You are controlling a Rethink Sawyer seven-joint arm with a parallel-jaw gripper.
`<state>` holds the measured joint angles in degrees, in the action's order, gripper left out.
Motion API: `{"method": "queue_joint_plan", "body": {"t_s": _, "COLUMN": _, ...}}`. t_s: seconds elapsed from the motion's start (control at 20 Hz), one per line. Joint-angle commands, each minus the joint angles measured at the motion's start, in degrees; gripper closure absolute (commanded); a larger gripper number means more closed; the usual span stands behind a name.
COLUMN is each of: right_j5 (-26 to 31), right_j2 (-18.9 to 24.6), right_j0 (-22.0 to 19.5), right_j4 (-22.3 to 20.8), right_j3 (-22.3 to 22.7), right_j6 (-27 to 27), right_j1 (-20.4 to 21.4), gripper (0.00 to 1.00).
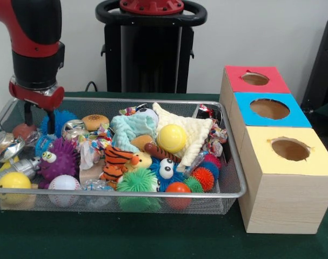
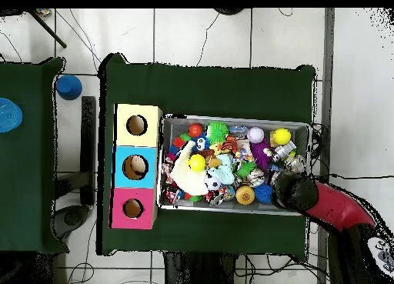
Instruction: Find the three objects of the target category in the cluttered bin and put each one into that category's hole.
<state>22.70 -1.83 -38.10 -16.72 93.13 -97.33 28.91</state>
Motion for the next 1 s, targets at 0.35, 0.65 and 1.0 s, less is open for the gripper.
{"method": "queue_joint_plan", "body": {"t_s": 0.35, "right_j5": 7.3, "right_j2": 12.0, "right_j0": -3.5, "right_j4": -12.1, "right_j3": 0.1, "right_j6": 16.0, "right_j1": -2.7, "gripper": 0.00}}
{"method": "queue_joint_plan", "body": {"t_s": 0.65, "right_j5": 8.5, "right_j2": 16.7, "right_j0": -5.4, "right_j4": -16.6, "right_j3": 1.4, "right_j6": 18.5, "right_j1": -3.8, "gripper": 0.00}}
{"method": "queue_joint_plan", "body": {"t_s": 1.0, "right_j5": 11.5, "right_j2": 20.5, "right_j0": -7.4, "right_j4": -21.3, "right_j3": 1.5, "right_j6": 22.0, "right_j1": -4.6, "gripper": 0.00}}
